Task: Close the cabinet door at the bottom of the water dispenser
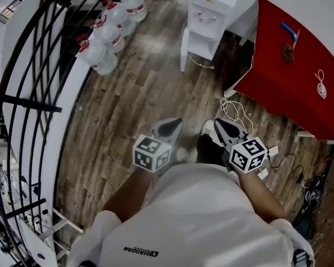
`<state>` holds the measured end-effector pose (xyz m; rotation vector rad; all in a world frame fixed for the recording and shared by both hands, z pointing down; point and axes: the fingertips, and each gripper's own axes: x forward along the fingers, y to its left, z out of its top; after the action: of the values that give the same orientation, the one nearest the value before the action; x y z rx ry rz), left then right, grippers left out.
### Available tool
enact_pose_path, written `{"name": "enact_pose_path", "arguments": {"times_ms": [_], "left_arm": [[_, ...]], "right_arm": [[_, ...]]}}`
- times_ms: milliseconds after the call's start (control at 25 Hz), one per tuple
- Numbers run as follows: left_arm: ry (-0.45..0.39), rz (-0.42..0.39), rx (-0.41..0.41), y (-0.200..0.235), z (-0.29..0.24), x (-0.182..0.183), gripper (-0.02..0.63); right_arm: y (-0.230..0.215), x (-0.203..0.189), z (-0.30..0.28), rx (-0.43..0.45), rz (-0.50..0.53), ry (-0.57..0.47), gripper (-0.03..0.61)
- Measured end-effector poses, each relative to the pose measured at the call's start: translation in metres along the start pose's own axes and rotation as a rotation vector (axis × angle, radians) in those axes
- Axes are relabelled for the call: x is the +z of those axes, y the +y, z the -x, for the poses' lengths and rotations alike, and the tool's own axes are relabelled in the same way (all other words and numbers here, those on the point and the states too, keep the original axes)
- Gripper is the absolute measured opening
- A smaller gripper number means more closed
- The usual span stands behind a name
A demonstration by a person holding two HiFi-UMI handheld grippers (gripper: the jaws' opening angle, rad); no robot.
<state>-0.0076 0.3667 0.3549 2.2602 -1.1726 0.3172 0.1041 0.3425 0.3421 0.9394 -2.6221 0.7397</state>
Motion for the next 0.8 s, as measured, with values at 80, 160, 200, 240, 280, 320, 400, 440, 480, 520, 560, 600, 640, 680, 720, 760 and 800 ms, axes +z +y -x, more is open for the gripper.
{"name": "enact_pose_path", "arguments": {"times_ms": [80,160,200,240,280,320,400,440,480,520,560,600,640,680,720,760,800], "left_arm": [[0.002,0.005,0.008,0.007,-0.004,0.001,-0.001],[0.000,0.013,0.022,0.015,-0.008,0.004,-0.002],[0.000,0.018,0.030,0.019,-0.011,0.006,-0.001],[0.002,0.021,0.038,0.024,-0.015,0.009,-0.002],[0.006,0.024,0.046,0.028,-0.019,0.012,-0.001],[0.011,0.025,0.051,0.032,-0.024,0.015,-0.001],[0.025,0.023,0.056,0.041,-0.037,0.024,0.000],[0.032,0.018,0.057,0.045,-0.045,0.030,-0.001],[0.038,0.010,0.059,0.051,-0.055,0.037,-0.002],[0.041,0.002,0.061,0.056,-0.065,0.045,-0.002],[0.042,-0.003,0.063,0.062,-0.076,0.055,0.000],[0.041,-0.004,0.067,0.068,-0.088,0.065,-0.001],[0.040,-0.002,0.075,0.074,-0.100,0.076,-0.001],[0.040,0.001,0.085,0.080,-0.111,0.086,-0.002],[0.041,0.003,0.092,0.086,-0.123,0.096,-0.001],[0.042,0.002,0.095,0.090,-0.133,0.105,-0.001],[0.044,-0.001,0.093,0.092,-0.144,0.113,-0.001]], "right_arm": [[-0.010,0.003,-0.005,-0.016,-0.006,-0.002,0.009],[-0.023,0.006,-0.012,-0.030,-0.017,0.000,0.009],[-0.029,0.009,-0.017,-0.035,-0.022,0.001,0.009],[-0.036,0.012,-0.023,-0.037,-0.028,0.000,0.009],[-0.044,0.016,-0.030,-0.038,-0.032,-0.001,0.009],[-0.051,0.020,-0.036,-0.038,-0.035,-0.003,0.009],[-0.065,0.032,-0.050,-0.035,-0.036,-0.010,0.009],[-0.071,0.039,-0.057,-0.031,-0.036,-0.015,0.009],[-0.077,0.046,-0.064,-0.025,-0.036,-0.019,0.009],[-0.083,0.054,-0.070,-0.018,-0.036,-0.023,0.009],[-0.090,0.061,-0.075,-0.009,-0.036,-0.025,0.009],[-0.098,0.067,-0.081,-0.001,-0.035,-0.025,0.009],[-0.107,0.074,-0.085,0.005,-0.035,-0.023,0.009],[-0.116,0.080,-0.090,0.009,-0.035,-0.021,0.009],[-0.126,0.085,-0.094,0.010,-0.034,-0.019,0.009],[-0.136,0.090,-0.098,0.008,-0.033,-0.017,0.009],[-0.147,0.095,-0.103,0.005,-0.030,-0.015,0.009]]}}
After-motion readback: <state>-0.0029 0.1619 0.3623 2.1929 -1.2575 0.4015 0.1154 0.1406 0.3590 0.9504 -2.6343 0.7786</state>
